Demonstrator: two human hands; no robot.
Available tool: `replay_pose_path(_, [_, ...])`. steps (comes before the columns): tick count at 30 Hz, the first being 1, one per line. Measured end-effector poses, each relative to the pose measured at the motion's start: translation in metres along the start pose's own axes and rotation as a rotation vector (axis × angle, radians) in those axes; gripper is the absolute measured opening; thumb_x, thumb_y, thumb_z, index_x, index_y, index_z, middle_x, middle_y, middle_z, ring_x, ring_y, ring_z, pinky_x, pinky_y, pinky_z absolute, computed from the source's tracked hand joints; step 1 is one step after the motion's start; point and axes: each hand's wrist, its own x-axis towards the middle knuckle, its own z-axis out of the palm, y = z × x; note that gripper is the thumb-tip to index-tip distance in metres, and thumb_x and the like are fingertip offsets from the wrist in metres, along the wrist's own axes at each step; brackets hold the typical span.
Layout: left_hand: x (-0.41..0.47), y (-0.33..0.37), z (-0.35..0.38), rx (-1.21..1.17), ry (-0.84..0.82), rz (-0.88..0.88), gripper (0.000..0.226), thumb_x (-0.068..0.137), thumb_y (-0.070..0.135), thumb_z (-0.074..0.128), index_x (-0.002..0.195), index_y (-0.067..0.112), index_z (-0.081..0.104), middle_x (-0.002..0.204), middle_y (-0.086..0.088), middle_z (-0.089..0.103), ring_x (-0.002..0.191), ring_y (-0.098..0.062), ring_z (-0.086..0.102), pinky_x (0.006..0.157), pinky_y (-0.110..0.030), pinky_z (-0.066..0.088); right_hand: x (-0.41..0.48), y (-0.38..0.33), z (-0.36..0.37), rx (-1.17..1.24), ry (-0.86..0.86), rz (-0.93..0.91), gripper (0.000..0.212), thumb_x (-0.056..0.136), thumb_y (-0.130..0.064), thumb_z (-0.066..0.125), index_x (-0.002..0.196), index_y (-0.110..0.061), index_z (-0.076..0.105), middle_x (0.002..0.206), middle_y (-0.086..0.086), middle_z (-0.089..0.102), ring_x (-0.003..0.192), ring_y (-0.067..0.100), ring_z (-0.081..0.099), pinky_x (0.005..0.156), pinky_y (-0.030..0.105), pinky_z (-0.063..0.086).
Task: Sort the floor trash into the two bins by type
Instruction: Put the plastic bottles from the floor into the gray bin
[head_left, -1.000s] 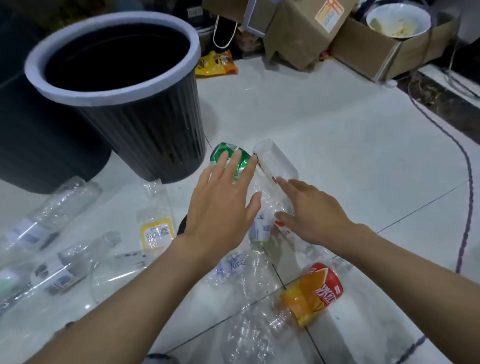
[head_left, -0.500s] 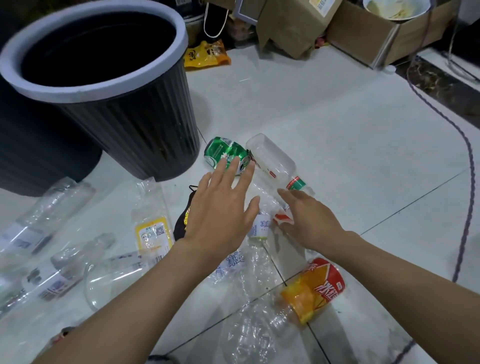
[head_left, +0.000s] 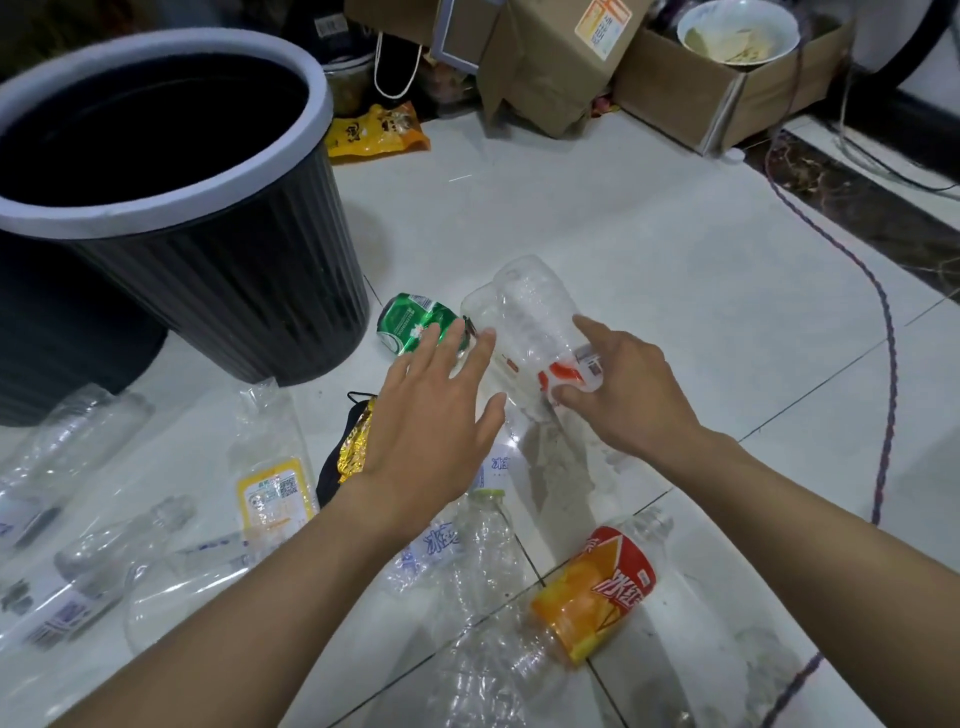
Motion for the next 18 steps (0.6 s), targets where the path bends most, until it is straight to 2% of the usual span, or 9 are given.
replay_pose_path(4, [0.019, 0.016, 0.02, -0.039, -0.069, -0.062, 0.063, 0.098, 0.053, 0.029, 0.153, 0.03, 0.008, 0.161, -0.004, 0.014, 0.148, -0.023, 0.012, 0.117, -0.038, 0.018, 0.007, 0.01, -0.007, 0.063, 0.025, 0.038, 0.078, 0.082, -0.033, 0.073, 0.149, -0.024, 0.035, 0.132, 0.003, 0.057, 0.119, 0.022, 0.054, 0.091, 0.026, 0.04])
replay_pose_path(8, [0.036, 0.03, 0.042, -0.123, -0.147, -0.132, 0.067, 0.097, 0.054, 0.033, 0.153, 0.031, 0.004, 0.161, -0.008, 0.008, 0.148, -0.026, 0.008, 0.117, -0.042, 0.021, 0.016, 0.023, -0.011, 0.089, 0.053, 0.058, 0.075, 0.083, -0.032, 0.072, 0.149, -0.023, 0.036, 0.13, 0.002, 0.058, 0.118, 0.02, 0.053, 0.086, 0.021, 0.035])
replay_pose_path(13, [0.059, 0.044, 0.063, -0.378, -0.235, -0.335, 0.074, 0.095, 0.052, 0.047, 0.15, 0.042, 0.0, 0.158, -0.014, 0.007, 0.144, -0.034, 0.018, 0.105, -0.043, 0.038, 0.028, 0.044, -0.012, 0.093, 0.096, 0.105, 0.075, 0.084, -0.033, 0.071, 0.149, -0.022, 0.035, 0.131, -0.001, 0.057, 0.119, 0.017, 0.052, 0.084, 0.018, 0.033])
replay_pose_path(18, [0.08, 0.062, 0.082, -0.614, -0.26, -0.495, 0.085, 0.086, 0.06, 0.057, 0.147, 0.054, -0.002, 0.155, -0.016, 0.004, 0.139, -0.036, 0.025, 0.106, -0.04, 0.035, 0.034, 0.059, -0.011, 0.169, 0.116, 0.143, 0.074, 0.083, -0.032, 0.072, 0.147, -0.023, 0.038, 0.131, 0.0, 0.059, 0.119, 0.018, 0.053, 0.087, 0.019, 0.033])
